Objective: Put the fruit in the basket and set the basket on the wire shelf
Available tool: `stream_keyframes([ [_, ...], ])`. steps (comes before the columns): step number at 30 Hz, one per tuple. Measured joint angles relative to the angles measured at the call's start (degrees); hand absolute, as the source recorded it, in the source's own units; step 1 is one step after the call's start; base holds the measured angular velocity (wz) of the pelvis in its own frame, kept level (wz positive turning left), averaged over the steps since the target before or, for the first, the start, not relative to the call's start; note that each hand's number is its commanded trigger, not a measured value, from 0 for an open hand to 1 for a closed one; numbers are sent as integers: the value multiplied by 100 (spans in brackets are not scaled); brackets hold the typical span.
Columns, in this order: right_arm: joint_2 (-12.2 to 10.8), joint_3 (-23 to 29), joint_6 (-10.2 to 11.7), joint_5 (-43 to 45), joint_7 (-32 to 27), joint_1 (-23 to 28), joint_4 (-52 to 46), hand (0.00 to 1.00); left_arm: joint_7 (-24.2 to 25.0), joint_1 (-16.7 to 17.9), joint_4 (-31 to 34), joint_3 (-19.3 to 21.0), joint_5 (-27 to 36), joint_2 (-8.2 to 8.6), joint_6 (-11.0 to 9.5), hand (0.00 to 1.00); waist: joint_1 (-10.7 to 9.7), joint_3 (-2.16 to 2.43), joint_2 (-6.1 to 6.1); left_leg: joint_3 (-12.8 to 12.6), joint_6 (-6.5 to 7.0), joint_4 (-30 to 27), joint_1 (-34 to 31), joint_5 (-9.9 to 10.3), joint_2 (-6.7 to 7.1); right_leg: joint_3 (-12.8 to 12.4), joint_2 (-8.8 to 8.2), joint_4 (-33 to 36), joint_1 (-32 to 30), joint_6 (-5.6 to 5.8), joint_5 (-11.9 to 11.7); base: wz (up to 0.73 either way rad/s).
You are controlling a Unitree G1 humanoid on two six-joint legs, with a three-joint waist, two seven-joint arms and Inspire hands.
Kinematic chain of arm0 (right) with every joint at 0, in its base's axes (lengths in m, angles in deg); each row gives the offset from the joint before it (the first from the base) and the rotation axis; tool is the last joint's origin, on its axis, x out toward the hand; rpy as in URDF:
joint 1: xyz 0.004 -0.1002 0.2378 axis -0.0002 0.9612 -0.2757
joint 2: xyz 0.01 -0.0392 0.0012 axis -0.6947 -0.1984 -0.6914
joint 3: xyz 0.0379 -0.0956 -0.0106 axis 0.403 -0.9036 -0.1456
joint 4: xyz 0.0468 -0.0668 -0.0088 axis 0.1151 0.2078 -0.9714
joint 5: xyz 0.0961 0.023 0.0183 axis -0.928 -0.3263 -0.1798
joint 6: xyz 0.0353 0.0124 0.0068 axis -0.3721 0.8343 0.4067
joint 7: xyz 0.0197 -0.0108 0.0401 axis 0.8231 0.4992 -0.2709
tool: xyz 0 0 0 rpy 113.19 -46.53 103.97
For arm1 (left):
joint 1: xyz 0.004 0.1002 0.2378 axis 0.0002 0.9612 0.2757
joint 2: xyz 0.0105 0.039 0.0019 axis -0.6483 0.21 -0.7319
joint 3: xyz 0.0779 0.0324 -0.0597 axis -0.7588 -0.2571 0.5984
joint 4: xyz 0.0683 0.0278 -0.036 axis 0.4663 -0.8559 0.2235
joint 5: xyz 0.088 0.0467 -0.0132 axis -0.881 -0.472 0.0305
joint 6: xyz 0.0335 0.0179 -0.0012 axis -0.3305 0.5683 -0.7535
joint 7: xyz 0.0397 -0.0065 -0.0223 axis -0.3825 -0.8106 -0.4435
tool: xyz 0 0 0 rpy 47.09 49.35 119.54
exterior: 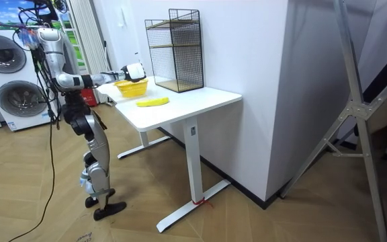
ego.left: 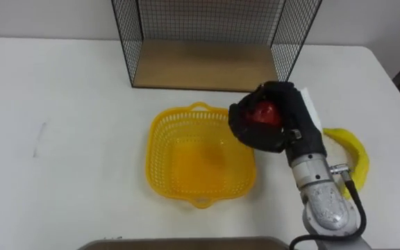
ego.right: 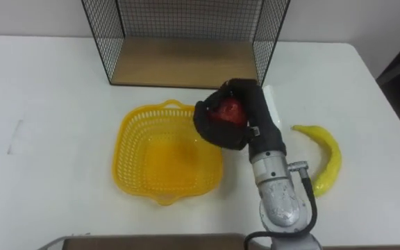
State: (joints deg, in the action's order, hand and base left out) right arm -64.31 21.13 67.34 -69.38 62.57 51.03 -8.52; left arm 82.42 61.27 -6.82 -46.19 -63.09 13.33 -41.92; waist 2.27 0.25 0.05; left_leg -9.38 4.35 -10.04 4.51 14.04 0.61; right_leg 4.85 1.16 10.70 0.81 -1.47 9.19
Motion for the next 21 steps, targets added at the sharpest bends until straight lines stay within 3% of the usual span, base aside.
stream_keyframes([
  [3, -14, -230, -56, -3, 271, 0, -34, 100, 38, -64, -3, -88, -1, -6, 54, 0, 41, 4, 2, -2, 0, -2, 4, 0, 0, -2, -1, 15, 7, -1, -1, 0],
  [5, -26, -269, -57, -2, 428, 0, -39, 42, 93, -148, 0, -105, -1, -13, 55, 0, 125, 15, 20, -1, 1, 8, 4, 0, 1, 1, -1, 21, 20, -4, -3, 0],
  [6, -26, -283, -58, 0, 455, 0, -48, 0, 105, -154, 0, -103, -1, -23, 55, 0, 133, 19, 27, -1, 1, 13, 7, 0, 1, 1, 0, 22, 22, -4, -3, 0],
  [10, -17, -411, -68, 1, 691, 0, -199, 0, 141, -155, 0, -102, 0, -39, 56, 0, 218, 28, 54, 1, 1, 21, 9, 0, 2, 2, 1, 15, 26, -6, -5, 0],
  [14, -21, -529, -78, 3, 868, -1, -206, 0, 139, -218, -2, -103, -1, -47, 55, 0, 273, -14, 64, 18, 1, 18, -9, 0, 3, 19, -2, 7, 22, -5, -5, 1],
  [21, -22, -627, -87, 2, 1037, -7, -207, 0, 139, -221, -10, -108, 3, -69, 51, 0, 273, -24, 80, 22, 1, 21, -27, 0, 4, 28, -4, 0, 9, -4, -4, 0],
])
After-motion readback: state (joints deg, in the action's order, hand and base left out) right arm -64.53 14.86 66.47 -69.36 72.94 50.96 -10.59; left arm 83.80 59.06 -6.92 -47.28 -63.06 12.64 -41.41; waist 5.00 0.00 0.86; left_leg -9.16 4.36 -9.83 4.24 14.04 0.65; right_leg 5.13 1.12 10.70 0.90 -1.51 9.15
